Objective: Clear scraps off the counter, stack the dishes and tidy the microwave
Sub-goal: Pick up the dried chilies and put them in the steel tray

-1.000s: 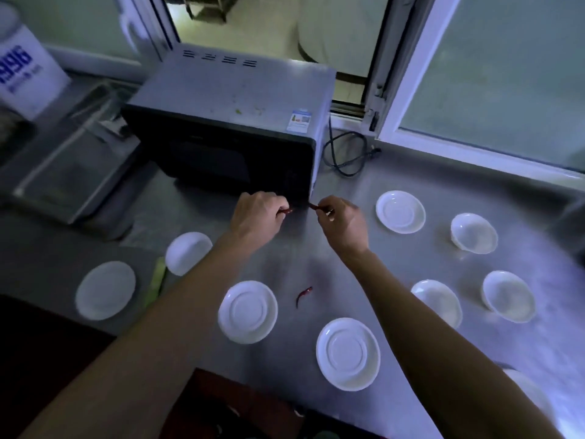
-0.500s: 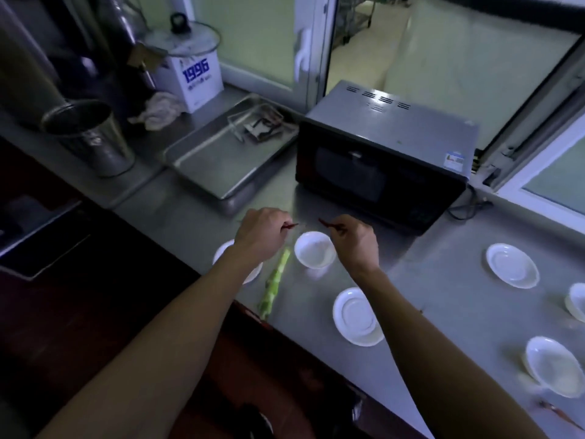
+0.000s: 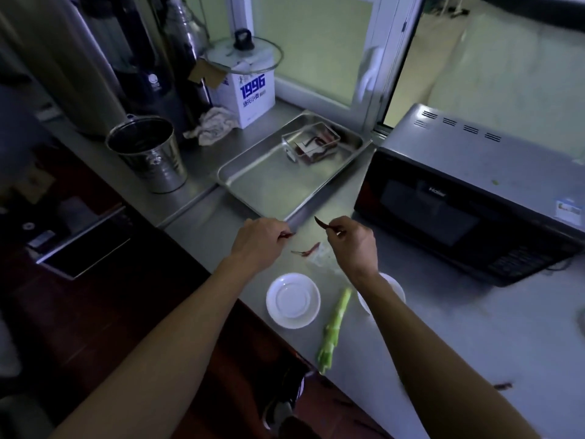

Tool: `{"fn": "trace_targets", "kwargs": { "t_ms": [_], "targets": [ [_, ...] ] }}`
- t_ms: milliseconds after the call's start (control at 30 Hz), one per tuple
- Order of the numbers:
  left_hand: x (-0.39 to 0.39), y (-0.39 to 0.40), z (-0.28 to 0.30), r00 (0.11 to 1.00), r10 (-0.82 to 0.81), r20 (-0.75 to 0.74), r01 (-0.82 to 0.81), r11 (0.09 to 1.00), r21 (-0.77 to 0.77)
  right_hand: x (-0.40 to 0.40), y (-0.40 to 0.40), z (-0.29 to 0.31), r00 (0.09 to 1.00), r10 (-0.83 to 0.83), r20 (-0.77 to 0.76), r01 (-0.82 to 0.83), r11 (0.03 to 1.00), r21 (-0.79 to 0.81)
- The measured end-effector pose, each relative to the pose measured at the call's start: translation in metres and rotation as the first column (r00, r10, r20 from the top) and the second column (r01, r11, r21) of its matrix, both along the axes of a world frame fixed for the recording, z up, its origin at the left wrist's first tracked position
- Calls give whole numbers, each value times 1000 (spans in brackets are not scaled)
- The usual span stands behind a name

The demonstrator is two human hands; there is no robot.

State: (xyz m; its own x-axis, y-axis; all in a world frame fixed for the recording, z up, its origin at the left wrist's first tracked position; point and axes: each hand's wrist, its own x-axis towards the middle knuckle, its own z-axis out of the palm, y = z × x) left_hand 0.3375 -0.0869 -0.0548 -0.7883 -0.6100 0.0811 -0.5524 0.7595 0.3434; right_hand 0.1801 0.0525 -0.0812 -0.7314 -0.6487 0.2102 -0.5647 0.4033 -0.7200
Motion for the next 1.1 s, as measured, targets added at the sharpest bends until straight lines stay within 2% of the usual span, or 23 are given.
{"fn": "trace_targets", "kwargs": {
  "t_ms": [200,600,900,1100],
  "targets": [
    [-41,-74,-14,987,-79,142,81,997,-10,-36,-76,-15,994,-73,83,74,997,-10],
    [-120,-187,-17,966,-248,68,249,969,0,-95,-170,-21,986,-147,78,142,988,59],
    [-187,-284,-44,923,-384,37,378,919,117,-126,-259,-38,946,-318,67,310,945,103],
    [-234,-343,-63,895,-442,65,434,894,114,-153,-314,-52,919,-392,41,387,918,91]
  ]
}}
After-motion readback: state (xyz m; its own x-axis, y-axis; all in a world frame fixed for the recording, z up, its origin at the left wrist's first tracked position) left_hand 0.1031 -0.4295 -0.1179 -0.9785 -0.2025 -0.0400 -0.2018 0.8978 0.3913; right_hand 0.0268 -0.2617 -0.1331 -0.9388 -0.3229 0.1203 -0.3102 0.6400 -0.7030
